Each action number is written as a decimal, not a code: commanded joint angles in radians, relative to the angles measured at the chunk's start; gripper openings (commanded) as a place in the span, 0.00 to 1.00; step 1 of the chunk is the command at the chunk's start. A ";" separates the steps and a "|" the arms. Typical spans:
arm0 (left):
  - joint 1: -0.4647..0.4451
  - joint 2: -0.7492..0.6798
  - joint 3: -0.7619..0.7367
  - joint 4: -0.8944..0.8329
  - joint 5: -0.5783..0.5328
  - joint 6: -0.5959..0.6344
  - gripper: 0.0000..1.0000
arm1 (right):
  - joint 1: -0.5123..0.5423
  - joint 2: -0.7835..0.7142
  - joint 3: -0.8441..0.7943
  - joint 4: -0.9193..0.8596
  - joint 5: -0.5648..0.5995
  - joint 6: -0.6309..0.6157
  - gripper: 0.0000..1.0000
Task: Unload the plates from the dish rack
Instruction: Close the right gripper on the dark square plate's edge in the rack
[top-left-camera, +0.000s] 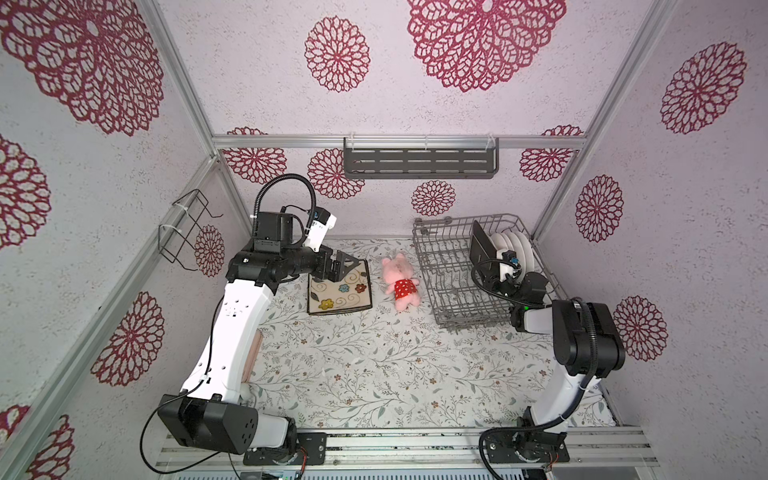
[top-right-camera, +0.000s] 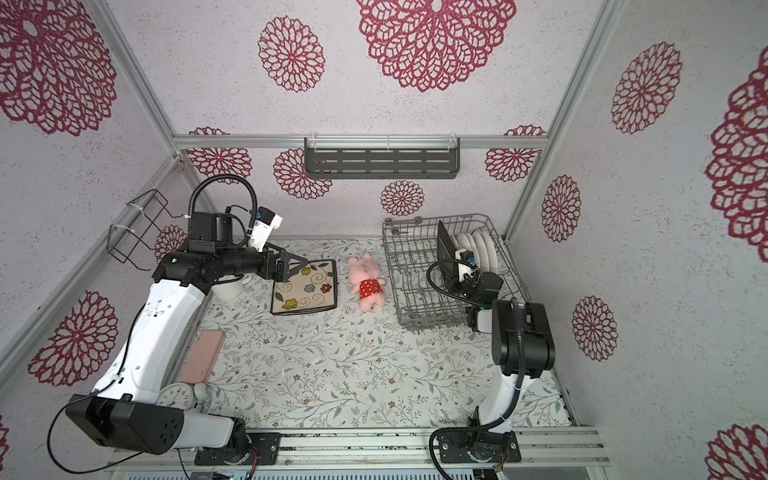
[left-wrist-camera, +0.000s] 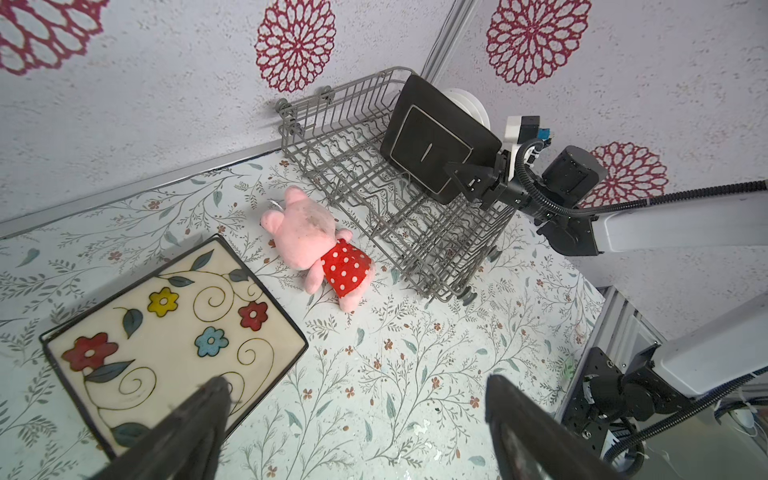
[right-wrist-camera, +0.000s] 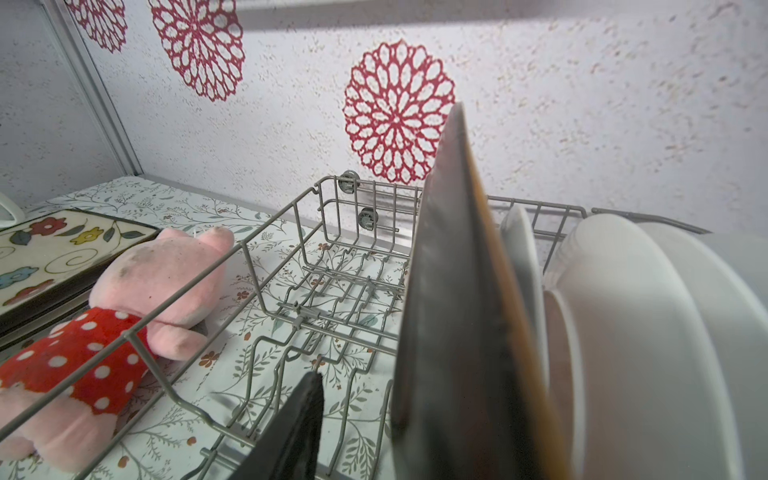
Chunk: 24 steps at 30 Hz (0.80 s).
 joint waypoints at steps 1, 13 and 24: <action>-0.004 0.015 0.022 0.006 0.011 0.025 0.97 | 0.007 0.012 0.031 0.059 -0.037 -0.002 0.44; -0.001 0.030 0.023 0.010 0.023 0.023 0.97 | 0.012 0.033 0.045 0.093 -0.042 0.010 0.22; 0.002 0.029 0.004 0.001 0.032 0.028 0.97 | 0.012 0.034 0.056 0.149 -0.062 0.052 0.08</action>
